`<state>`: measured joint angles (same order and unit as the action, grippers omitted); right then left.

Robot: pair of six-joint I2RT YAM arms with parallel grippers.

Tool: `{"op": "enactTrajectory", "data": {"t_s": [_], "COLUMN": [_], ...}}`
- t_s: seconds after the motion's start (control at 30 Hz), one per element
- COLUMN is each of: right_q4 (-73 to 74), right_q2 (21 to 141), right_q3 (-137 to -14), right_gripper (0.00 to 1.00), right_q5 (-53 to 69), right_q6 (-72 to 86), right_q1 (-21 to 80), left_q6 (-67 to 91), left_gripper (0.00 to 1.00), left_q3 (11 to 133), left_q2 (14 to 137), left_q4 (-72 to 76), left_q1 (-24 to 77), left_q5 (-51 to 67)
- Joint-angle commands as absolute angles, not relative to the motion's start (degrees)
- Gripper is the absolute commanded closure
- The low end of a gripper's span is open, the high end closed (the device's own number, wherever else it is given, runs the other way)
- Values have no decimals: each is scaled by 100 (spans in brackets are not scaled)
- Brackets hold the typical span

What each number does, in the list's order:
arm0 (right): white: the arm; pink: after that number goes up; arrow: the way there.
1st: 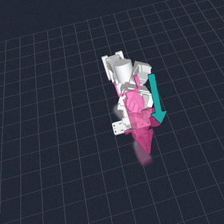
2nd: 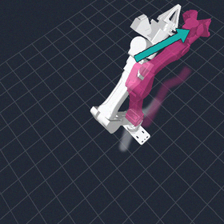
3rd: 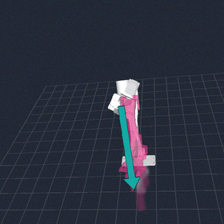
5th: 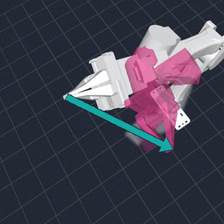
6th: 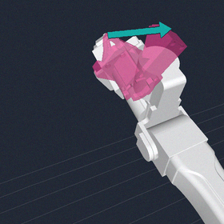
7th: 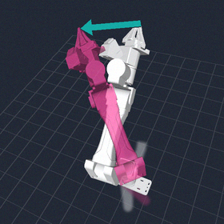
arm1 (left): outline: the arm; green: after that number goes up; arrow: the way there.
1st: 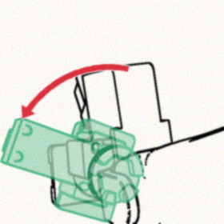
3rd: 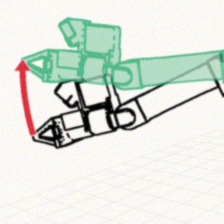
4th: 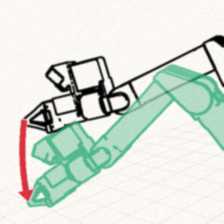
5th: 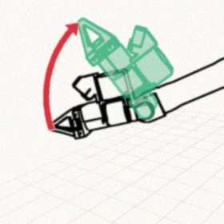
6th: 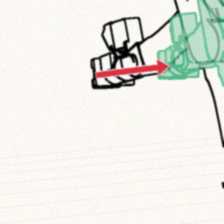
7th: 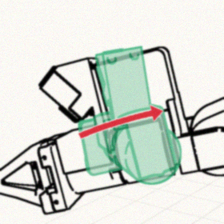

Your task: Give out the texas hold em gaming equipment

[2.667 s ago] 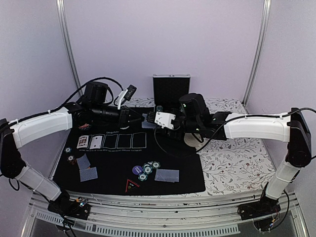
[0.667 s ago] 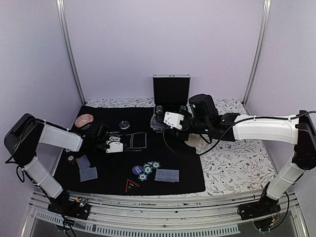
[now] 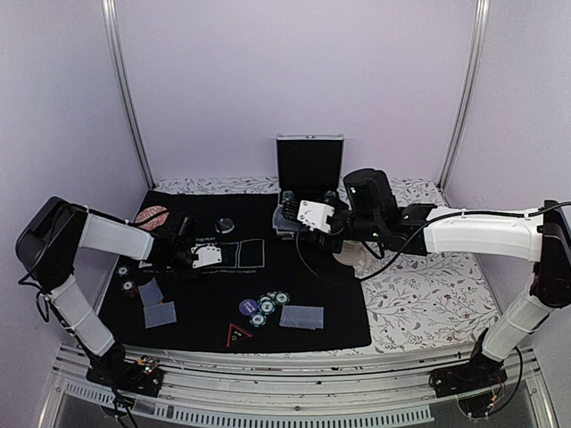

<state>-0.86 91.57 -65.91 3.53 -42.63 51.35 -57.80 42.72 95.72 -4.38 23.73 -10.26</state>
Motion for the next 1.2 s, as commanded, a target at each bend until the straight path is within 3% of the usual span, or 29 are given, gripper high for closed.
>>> {"op": "enactTrajectory", "data": {"t_s": [0.0,0.27,0.33,0.5,0.73,0.9,1.03,1.17], "right_q4": [-227,-234,-232,-231,-218,-219,-214,-172], "right_q2": [8955,8983,8989,8988,8950,8915,8828,8719], "right_q3": [-6496,-6495,-6495,-6504,-6497,-6456,-6370,-6266], "right_gripper": [58,58,58,58,58,58,58,58], "right_q5": [368,387,386,396,377,358,263,173], "right_q6": [-4228,-4228,-4228,-4219,-4195,-4158,-4132,-4123], "right_q1": [5117,5117,5119,5121,5121,5123,5121,5120], "left_q6": [-5529,-5538,-5520,-5432,-4755,-3357,-2248,-1024], "left_gripper": [100,98,84,64,52,24,14,12], "left_q3": [4421,4410,4433,4498,5218,5491,5061,4533], "left_q2": [9711,9549,9456,9202,8453,7388,6801,6728], "left_q4": [-683,-873,-1051,-1477,-2432,-2556,-2595,-2202], "left_q1": [2219,2244,2277,2378,2948,3417,4219,4900], "left_q5": [-1068,-661,-471,-272,219,1268,1440,1187]}}
